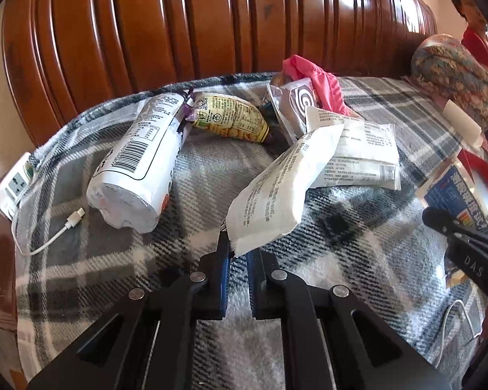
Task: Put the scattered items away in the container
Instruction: 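Lift the blue-and-silver packet with the right tool toward the red tray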
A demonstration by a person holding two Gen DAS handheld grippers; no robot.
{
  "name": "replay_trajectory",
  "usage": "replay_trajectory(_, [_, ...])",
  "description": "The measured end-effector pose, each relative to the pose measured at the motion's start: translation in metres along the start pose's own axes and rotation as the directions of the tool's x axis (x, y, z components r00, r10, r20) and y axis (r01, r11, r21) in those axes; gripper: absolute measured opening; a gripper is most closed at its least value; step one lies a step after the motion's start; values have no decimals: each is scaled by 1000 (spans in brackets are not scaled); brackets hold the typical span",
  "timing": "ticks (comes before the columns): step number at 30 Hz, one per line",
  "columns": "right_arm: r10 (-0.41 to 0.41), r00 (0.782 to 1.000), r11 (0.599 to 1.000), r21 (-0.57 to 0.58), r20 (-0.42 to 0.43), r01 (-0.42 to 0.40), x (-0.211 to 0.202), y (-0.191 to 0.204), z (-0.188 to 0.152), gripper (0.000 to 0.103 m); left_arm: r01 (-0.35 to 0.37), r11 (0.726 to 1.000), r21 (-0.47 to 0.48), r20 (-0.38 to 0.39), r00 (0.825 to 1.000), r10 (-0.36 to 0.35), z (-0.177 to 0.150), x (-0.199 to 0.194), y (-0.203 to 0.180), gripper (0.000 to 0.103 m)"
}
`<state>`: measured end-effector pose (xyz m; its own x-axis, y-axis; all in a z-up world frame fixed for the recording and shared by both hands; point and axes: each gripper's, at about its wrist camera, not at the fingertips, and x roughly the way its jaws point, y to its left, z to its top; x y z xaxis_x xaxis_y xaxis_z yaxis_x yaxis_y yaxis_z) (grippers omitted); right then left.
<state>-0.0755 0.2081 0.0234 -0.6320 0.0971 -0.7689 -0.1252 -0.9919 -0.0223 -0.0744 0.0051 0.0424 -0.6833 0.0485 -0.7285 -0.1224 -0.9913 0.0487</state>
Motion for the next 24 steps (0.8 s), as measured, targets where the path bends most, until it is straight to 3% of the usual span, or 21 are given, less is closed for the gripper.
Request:
replay_trajectory(2, [-7,1000,999,-32,14,7,-6,1,-2,26,-43,999,-5,61,997,44,1,-11,-2,9])
replay_trajectory(6, [-13,999,997,-82,40,16,-20,0,-2,26,-49,999,-10,122,991,50,9,-28,-6,8])
replay_trajectory(14, [19,996,998,-56,83,-14,-42,-12,3,26,-71,997,-35,118,990,75,30,-35,-13,8])
replay_trajectory(18, [-54,996,990,-126,76,63,-42,-16,3,26,-70,997,-36,121,990,74,34,-39,-14,6])
replay_trajectory(21, [-53,995,994,-92,80,60,-45,-32,-2,26,-72,997,-11,150,986,73,35,-46,-24,3])
replay_trajectory(24, [-105,991,992,-65,88,111,-46,-48,-6,27,-57,998,38,162,985,50,37,-52,-46,3])
